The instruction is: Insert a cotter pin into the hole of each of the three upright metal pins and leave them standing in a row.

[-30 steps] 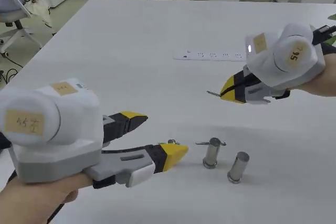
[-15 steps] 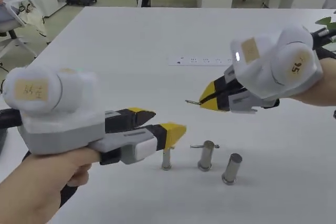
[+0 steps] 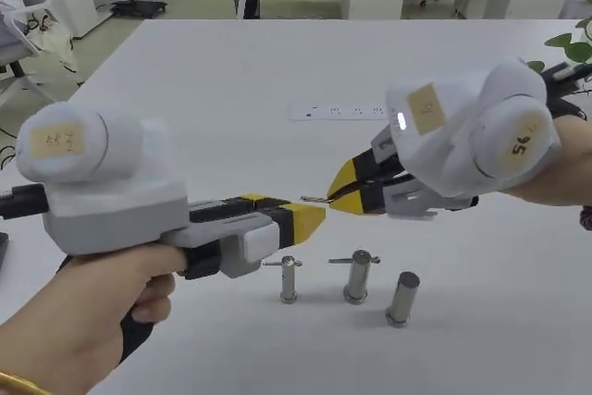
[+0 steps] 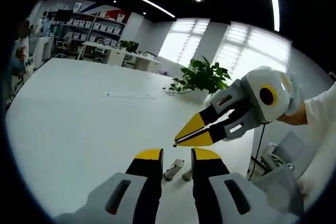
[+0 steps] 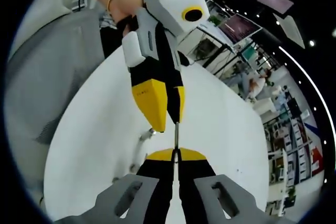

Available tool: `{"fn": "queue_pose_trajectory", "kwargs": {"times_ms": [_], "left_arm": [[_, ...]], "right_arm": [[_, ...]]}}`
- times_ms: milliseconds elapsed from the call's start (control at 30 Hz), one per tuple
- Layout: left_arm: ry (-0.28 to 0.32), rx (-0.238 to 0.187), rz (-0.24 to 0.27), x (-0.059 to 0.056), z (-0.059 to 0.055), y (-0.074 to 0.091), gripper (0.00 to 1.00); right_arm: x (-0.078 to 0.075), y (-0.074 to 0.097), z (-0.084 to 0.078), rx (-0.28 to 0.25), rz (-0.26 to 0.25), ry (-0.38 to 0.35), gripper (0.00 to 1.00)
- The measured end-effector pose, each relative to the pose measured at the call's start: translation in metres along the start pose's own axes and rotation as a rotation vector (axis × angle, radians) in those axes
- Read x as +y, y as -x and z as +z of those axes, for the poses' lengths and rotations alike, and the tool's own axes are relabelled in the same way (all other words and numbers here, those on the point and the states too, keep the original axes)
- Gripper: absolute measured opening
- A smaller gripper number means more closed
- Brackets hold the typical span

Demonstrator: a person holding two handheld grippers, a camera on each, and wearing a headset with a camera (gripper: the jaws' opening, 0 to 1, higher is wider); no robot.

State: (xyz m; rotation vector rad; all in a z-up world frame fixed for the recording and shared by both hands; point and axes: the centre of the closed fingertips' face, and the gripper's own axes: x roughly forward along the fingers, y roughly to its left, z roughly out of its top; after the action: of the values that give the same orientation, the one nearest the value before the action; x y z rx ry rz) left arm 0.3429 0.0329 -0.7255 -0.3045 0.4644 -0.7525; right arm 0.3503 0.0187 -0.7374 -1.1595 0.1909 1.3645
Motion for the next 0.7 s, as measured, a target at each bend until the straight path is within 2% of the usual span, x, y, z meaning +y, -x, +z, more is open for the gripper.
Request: {"fn": "queue_pose_trajectory", "kwargs": {"times_ms": [300,433,700], "left_arm": [[0.081,-0.026,-0.019,-0.003,0.003,0.001,0.1],[0.102,-0.028,-0.025,-0.003,0.003,0.001,0.05],[0.18,-0.028,-0.028,-0.001,0.001,0.001,0.02]], "right_arm": [[0.004,0.0,0.009,-0.014,0.007,0.017,0.02],[0.004,0.0,0.013,-0.023,0.003,0.019,0.02],[0.007,0.001,0.014,-0.022,0.001,0.023,0.02]]}}
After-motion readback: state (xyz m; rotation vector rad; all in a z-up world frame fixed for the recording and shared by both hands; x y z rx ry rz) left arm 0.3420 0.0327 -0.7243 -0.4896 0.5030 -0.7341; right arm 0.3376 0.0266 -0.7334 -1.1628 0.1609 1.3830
